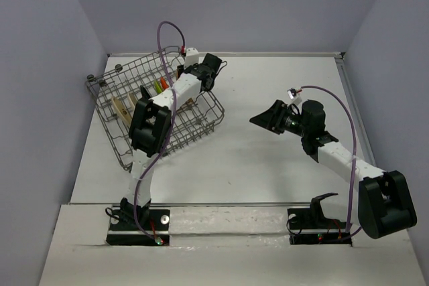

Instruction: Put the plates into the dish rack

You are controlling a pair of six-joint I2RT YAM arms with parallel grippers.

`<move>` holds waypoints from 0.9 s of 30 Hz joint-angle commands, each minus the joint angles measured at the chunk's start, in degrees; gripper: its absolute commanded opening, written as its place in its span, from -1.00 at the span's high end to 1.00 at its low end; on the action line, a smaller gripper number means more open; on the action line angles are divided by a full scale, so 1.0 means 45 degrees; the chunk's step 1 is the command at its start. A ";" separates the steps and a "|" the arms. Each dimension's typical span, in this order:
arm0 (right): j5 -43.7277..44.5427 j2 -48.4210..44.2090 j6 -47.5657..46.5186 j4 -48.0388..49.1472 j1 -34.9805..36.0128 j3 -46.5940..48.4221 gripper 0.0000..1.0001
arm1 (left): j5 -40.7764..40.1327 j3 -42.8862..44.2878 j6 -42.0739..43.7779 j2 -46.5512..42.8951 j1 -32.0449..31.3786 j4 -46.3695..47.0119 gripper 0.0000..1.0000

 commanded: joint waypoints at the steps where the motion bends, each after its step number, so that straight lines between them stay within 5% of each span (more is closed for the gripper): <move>1: 0.0121 -0.0185 -0.0304 0.0260 0.0172 0.0158 -0.46 | -0.0381 -0.0144 -0.0120 -0.0825 0.0080 -0.0002 0.09; 10: 0.0433 -0.0048 -0.0441 0.0182 0.0172 0.0178 -0.47 | -0.0439 0.0655 0.0660 -0.1783 -0.0114 0.0116 -0.70; 19: 0.0921 -0.0028 -0.0773 -0.0110 0.0172 0.0256 -0.47 | -0.0500 0.2608 0.1676 -0.2836 -0.0739 -0.0140 -0.93; 27: 0.2092 -0.1409 -0.1260 -0.0111 0.0172 -0.0134 -0.47 | 0.3873 0.0524 0.2731 -0.7300 -0.1443 0.2943 -0.98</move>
